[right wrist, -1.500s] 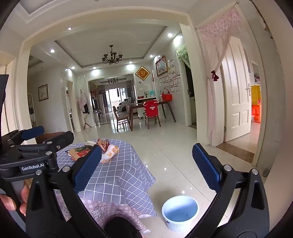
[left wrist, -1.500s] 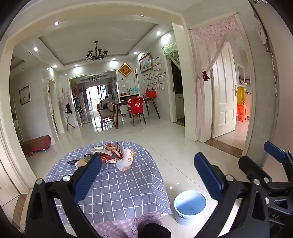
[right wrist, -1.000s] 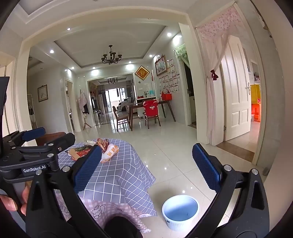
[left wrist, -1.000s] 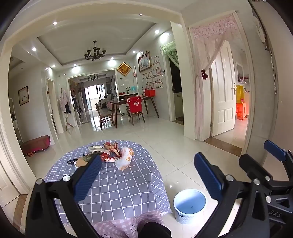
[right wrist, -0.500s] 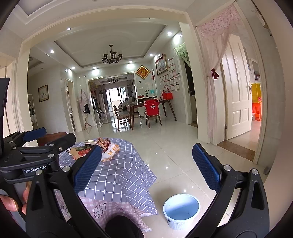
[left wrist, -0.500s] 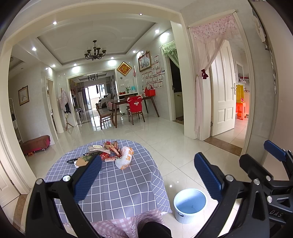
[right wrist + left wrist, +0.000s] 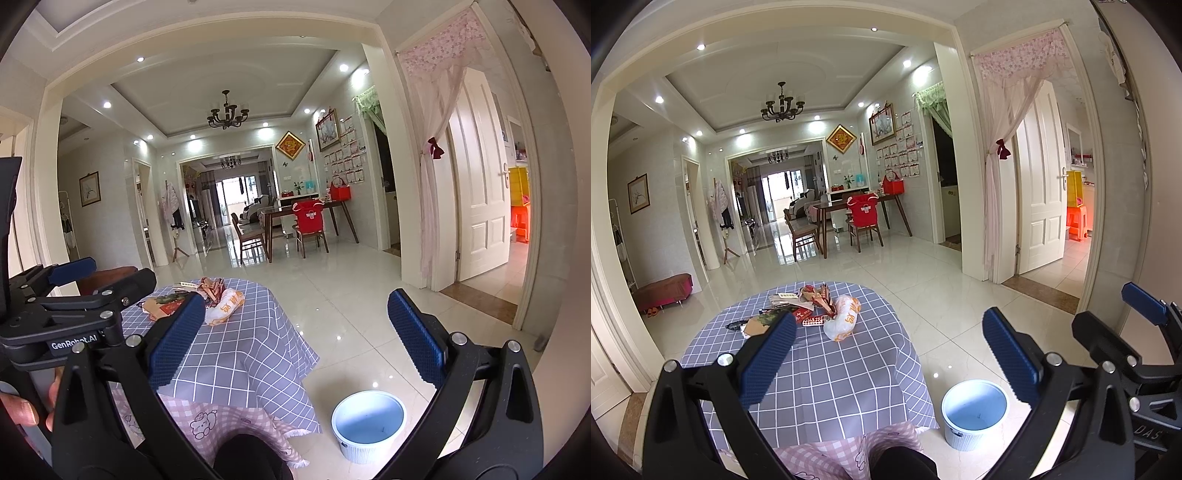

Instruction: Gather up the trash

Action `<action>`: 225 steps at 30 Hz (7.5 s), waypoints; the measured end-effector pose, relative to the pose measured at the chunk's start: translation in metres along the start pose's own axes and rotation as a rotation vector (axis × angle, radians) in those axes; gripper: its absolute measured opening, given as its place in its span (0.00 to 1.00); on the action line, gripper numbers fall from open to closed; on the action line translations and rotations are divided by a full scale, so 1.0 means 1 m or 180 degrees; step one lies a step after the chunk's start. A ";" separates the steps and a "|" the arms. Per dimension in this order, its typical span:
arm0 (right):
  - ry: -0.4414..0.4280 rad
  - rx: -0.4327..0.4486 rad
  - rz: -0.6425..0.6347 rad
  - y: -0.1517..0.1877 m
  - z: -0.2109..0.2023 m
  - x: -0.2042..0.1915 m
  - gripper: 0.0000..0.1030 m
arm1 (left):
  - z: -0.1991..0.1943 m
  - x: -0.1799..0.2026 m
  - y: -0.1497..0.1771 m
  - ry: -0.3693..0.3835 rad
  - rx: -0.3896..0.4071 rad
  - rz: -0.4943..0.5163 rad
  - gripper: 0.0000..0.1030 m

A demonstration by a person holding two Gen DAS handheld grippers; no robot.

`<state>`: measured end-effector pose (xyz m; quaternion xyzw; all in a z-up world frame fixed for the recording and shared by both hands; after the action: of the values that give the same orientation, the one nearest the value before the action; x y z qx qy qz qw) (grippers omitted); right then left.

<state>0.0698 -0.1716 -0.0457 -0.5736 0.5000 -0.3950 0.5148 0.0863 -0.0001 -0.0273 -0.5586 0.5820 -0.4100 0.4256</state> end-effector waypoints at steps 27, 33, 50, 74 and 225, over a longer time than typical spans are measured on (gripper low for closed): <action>-0.0026 -0.0016 0.0022 0.005 0.003 -0.004 0.94 | 0.003 0.004 0.008 0.0001 0.0001 0.0011 0.96; -0.0027 -0.0016 0.0025 0.005 0.003 -0.002 0.94 | 0.003 0.005 0.010 0.0001 -0.0002 0.0014 0.96; -0.0029 -0.0021 0.0032 0.006 0.004 -0.003 0.94 | 0.004 0.004 0.010 -0.0003 -0.0001 0.0022 0.96; 0.0126 -0.0270 0.0105 0.027 0.072 -0.015 0.94 | 0.085 -0.054 0.032 -0.0142 -0.0325 -0.0122 0.96; 0.0741 -0.1868 0.1630 0.275 0.266 0.213 0.35 | 0.426 0.206 0.195 0.1745 -0.2719 -0.0197 0.65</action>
<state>0.3216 -0.3201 -0.3720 -0.5045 0.7731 -0.1568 0.3508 0.4304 -0.1988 -0.3494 -0.5716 0.7712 -0.2793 -0.0216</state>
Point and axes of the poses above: each gripper's, at about its wrist camera, not at the fingertips, and z roughly the way its jaws point, x to its right, y to its underside, the point moved 9 cm from there along z, roughly the way its jaws point, and after that the axes turned 6 degrees about -z, right-handed, at the moved point
